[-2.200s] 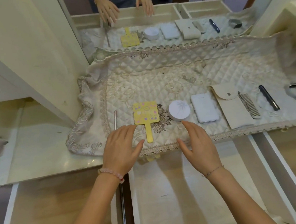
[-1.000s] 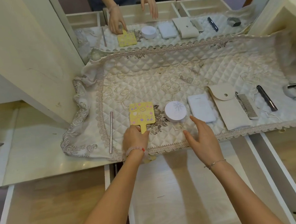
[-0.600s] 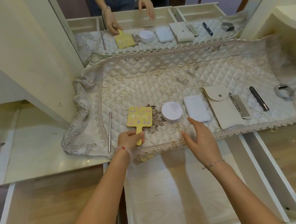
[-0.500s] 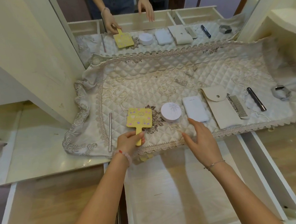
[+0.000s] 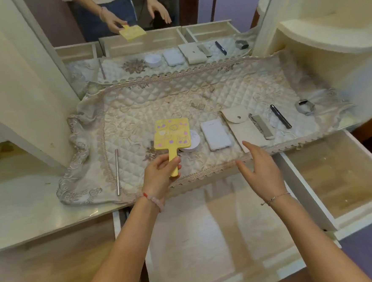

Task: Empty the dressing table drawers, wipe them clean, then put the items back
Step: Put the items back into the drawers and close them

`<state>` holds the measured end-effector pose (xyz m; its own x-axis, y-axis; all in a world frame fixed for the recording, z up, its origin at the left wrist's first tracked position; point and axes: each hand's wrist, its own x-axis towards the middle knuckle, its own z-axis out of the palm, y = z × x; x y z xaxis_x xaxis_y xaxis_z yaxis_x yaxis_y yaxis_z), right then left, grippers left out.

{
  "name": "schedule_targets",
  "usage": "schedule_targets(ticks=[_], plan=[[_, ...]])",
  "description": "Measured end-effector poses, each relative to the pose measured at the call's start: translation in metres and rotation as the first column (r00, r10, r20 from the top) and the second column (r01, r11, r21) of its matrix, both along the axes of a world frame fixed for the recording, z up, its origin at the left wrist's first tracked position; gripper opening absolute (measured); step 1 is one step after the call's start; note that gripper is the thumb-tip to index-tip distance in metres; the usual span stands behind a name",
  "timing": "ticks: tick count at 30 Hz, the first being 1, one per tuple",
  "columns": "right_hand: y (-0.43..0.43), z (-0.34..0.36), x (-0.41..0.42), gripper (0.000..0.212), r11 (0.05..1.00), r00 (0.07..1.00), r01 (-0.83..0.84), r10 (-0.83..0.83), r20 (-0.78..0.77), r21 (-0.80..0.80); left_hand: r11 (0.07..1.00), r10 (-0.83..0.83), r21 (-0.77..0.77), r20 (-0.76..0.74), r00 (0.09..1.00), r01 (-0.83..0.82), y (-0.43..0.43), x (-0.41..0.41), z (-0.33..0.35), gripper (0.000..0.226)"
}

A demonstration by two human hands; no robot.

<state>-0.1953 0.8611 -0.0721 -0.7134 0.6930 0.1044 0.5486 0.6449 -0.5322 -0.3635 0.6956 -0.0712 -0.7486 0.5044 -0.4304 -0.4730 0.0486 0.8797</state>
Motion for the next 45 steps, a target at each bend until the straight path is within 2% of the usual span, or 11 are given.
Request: schedule_targets(ticks=[9, 18, 21, 25, 30, 35, 38, 45], plan=[[0.079, -0.009, 0.046, 0.053, 0.999, 0.999, 0.018, -0.017, 0.029, -0.032, 1.0, -0.015, -0.021, 0.012, 1.0, 0.015, 0.07, 0.049, -0.001, 0.011], [0.174, -0.035, 0.066, 0.052, 0.995, 0.998, -0.029, 0.034, 0.056, -0.093, 0.996, 0.069, -0.051, 0.041, 0.997, -0.067, 0.153, 0.096, -0.026, 0.017], [0.203, -0.047, 0.056, 0.051, 0.987, 0.998, -0.012, 0.023, 0.066, -0.16, 0.993, 0.093, -0.072, 0.023, 0.995, -0.092, 0.171, 0.099, -0.032, 0.023], [0.234, -0.061, 0.028, 0.046, 0.944, 0.994, 0.108, -0.101, 0.039, -0.313, 0.99, 0.098, -0.101, 0.012, 0.995, -0.097, 0.185, 0.098, -0.036, 0.028], [0.248, -0.081, 0.007, 0.045, 0.877, 0.979, 0.2, -0.193, 0.06, -0.437, 0.985, 0.122, -0.12, 0.009, 0.992, -0.12, 0.193, 0.097, -0.037, 0.024], [0.247, -0.085, -0.005, 0.053, 0.881, 0.968, 0.246, -0.201, 0.152, -0.404, 0.983, 0.124, -0.136, 0.012, 0.992, -0.121, 0.193, 0.096, -0.037, 0.03], [0.245, -0.083, -0.008, 0.05, 0.888, 0.962, 0.263, -0.21, 0.176, -0.376, 0.984, 0.135, -0.123, 0.026, 0.991, -0.131, 0.192, 0.097, -0.037, 0.031], [0.253, -0.079, -0.006, 0.034, 0.804, 0.94, 0.342, -0.289, 0.184, -0.485, 0.981, 0.166, -0.104, 0.036, 0.985, -0.162, 0.187, 0.099, -0.036, 0.021]])
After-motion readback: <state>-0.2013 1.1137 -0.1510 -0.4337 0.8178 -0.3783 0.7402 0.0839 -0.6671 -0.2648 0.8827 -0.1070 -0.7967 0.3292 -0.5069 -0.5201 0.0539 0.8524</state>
